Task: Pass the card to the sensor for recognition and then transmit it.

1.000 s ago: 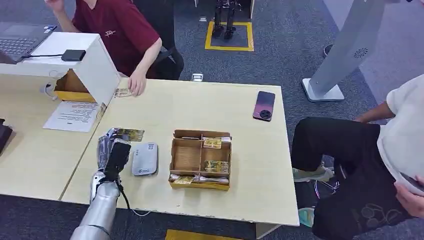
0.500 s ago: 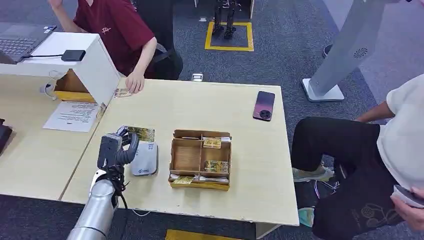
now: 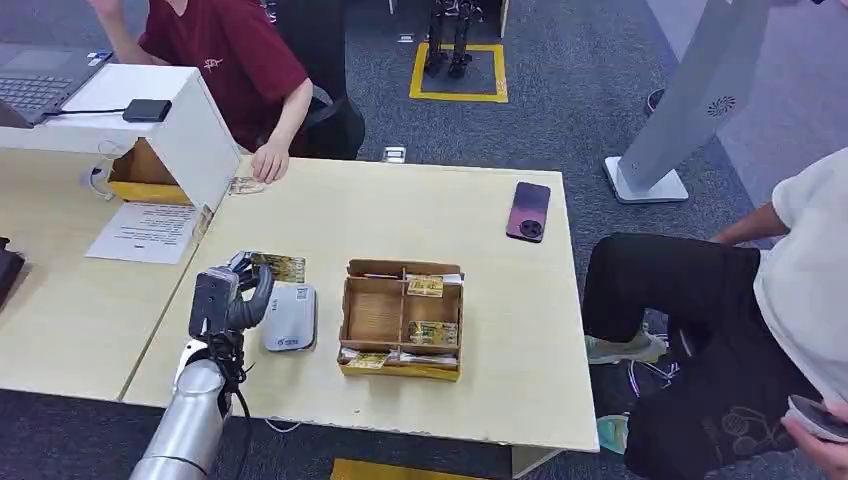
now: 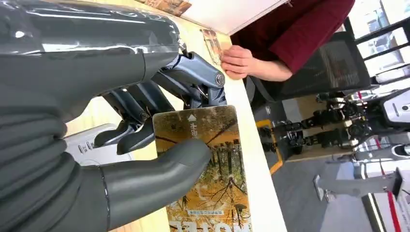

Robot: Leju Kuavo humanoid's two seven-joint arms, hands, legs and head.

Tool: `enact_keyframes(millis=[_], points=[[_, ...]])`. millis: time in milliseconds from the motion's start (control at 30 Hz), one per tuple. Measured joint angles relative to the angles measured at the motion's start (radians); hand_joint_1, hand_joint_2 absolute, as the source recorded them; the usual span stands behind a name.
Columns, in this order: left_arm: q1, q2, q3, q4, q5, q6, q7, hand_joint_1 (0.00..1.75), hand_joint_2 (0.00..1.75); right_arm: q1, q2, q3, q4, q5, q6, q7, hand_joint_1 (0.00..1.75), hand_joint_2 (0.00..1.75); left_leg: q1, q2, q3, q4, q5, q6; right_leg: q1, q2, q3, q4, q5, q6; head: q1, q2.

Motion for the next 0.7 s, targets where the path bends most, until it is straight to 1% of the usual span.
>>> enact_keyframes(millis=[133, 300, 467, 533, 700], points=[[0.0, 0.017, 0.0, 0.004, -0.024, 0.035, 0.0, 1.75, 1.75, 0.0, 0.002, -0.002, 0.0, 0.011, 0.0, 0.001, 0.0, 0.0, 0.0, 0.0, 0.0, 0.0, 0.0, 0.0, 0.0, 0.0, 0.0, 0.0, 0.0, 0.0, 0.0, 0.0], [-0.003, 0.05, 0.0, 0.047, -0.041, 0.049, -0.004, 1.75, 1.75, 0.0, 0.003, -0.002, 0.0, 0.018, 0.0, -0.003, 0.0, 0.0, 0.0, 0.0, 0.0, 0.0, 0.0, 0.0, 0.0, 0.0, 0.0, 0.0, 0.0, 0.0, 0.0, 0.0], [0.005, 0.079, 0.005, 0.093, -0.025, 0.012, -0.036, 1.75, 1.75, 0.0, 0.004, -0.003, 0.0, 0.019, -0.002, 0.0, 0.0, 0.0, 0.0, 0.0, 0.0, 0.0, 0.0, 0.0, 0.0, 0.0, 0.0, 0.0, 0.0, 0.0, 0.0, 0.0], [0.011, 0.086, 0.007, 0.098, -0.026, 0.0, -0.037, 1.75, 1.75, 0.0, 0.005, -0.006, 0.0, 0.019, -0.003, 0.0, 0.0, 0.0, 0.0, 0.0, 0.0, 0.0, 0.0, 0.0, 0.0, 0.0, 0.0, 0.0, 0.0, 0.0, 0.0, 0.0], [0.02, 0.091, 0.008, 0.103, -0.033, -0.003, -0.034, 1.75, 1.75, 0.0, 0.006, -0.008, 0.0, 0.02, -0.003, 0.0, 0.0, 0.0, 0.0, 0.0, 0.0, 0.0, 0.0, 0.0, 0.0, 0.0, 0.0, 0.0, 0.0, 0.0, 0.0, 0.0]])
